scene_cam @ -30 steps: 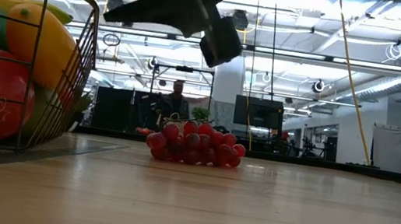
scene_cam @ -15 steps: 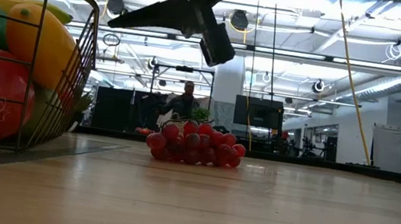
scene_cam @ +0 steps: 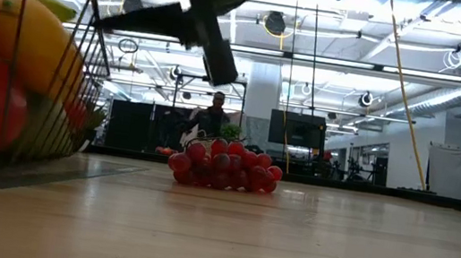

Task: Build produce basket
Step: Put the tangerines into the wire basket

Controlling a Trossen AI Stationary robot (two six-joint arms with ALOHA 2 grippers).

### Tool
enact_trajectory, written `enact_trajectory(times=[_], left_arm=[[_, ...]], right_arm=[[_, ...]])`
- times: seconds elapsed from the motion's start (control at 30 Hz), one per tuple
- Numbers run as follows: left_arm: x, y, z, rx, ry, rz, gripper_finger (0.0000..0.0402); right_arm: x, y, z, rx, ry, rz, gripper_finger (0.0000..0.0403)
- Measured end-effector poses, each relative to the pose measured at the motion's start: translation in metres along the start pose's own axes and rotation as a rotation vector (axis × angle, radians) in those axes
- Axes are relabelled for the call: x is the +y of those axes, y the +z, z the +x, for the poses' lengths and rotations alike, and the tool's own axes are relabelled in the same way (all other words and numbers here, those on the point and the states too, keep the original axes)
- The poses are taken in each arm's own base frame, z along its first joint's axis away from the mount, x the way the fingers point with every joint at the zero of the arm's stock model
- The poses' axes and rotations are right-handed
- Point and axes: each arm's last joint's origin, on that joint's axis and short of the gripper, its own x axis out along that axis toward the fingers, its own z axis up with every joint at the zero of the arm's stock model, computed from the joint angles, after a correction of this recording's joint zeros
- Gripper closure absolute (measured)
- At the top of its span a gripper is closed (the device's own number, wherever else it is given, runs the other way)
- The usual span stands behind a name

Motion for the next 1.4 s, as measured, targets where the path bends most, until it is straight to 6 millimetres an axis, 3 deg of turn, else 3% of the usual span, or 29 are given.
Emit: enact_trajectory(times=[0.23,0.77,1.4], left_arm=[[0.002,-0.001,0.0,-0.008,0.04,0.009,0.0383],[0.008,-0.001,0.002,0.005,0.097,-0.003,0.0387],[0.009,0.0,0.003,0.004,0.104,-0.007,0.0392]], right_arm=[[-0.005,-0.016,0.002,0.032,0.0,0.025,0.022],[0.005,-0.048,-0.008,0.093,0.07,0.035,0.022],[0.002,-0.043,-0.007,0.009,0.04,0.03,0.022]])
